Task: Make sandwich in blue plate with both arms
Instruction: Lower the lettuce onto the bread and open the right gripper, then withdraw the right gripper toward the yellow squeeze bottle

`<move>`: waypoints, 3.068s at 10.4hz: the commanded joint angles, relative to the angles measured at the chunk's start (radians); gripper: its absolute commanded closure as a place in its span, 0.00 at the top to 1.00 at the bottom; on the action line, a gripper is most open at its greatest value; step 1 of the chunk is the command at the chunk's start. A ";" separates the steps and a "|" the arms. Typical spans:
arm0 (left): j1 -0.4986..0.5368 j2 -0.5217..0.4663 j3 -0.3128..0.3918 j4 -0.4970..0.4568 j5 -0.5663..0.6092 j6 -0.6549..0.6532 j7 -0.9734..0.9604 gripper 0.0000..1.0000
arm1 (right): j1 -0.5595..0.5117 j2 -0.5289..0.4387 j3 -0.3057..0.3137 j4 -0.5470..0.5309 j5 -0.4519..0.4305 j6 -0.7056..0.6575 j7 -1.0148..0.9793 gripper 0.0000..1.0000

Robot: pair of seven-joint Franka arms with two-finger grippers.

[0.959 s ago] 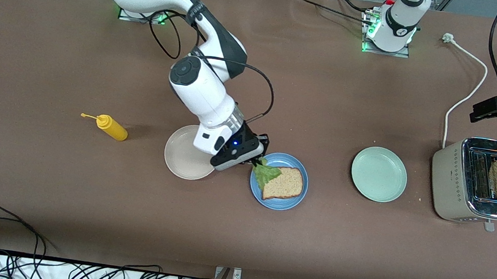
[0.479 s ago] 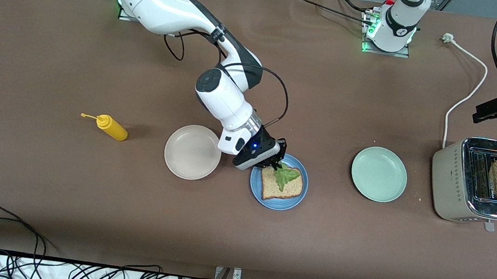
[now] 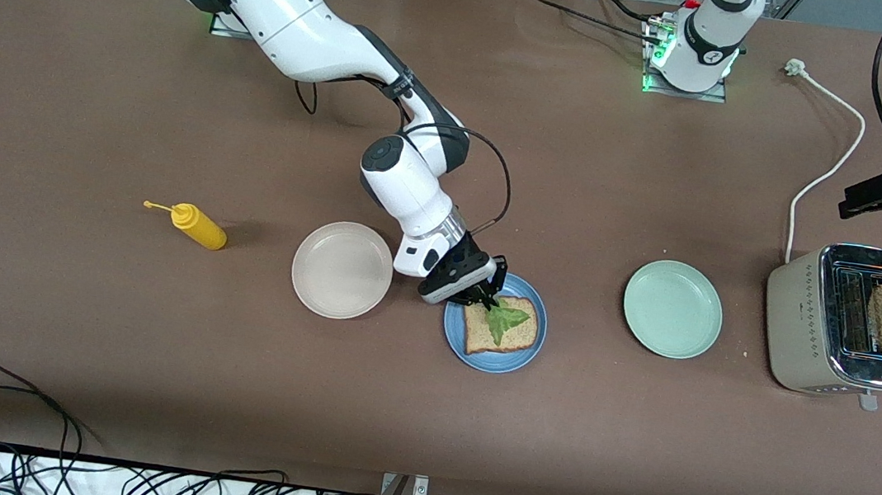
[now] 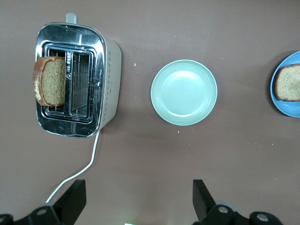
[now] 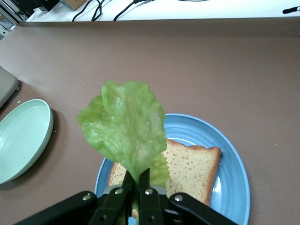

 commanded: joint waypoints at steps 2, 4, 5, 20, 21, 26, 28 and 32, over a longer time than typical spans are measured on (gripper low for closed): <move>0.004 0.001 -0.003 0.012 0.012 -0.009 -0.001 1.00 | 0.024 0.063 -0.016 0.051 -0.005 0.066 0.013 0.00; 0.004 0.001 -0.003 0.012 0.012 -0.010 -0.001 1.00 | 0.024 0.069 -0.014 0.051 -0.005 0.068 0.013 0.00; 0.004 0.001 -0.003 0.012 0.012 -0.009 -0.001 1.00 | 0.026 0.069 -0.016 0.051 -0.005 0.068 0.013 0.11; 0.004 0.001 -0.003 0.012 0.012 -0.009 -0.001 1.00 | -0.014 -0.039 -0.010 0.046 0.008 -0.140 0.007 0.77; 0.006 0.001 -0.003 0.012 0.012 -0.010 -0.001 1.00 | -0.028 -0.095 -0.010 0.036 0.011 -0.226 0.009 0.83; 0.026 0.001 -0.003 0.010 0.011 -0.010 0.004 1.00 | -0.182 -0.368 -0.014 -0.069 0.019 -0.677 -0.122 1.00; 0.026 0.002 -0.003 0.010 0.012 -0.010 0.004 1.00 | -0.258 -0.469 -0.011 -0.072 0.022 -0.872 -0.167 1.00; 0.026 0.002 -0.003 0.009 0.012 -0.010 0.004 1.00 | -0.385 -0.647 -0.014 -0.190 0.054 -1.043 -0.383 0.99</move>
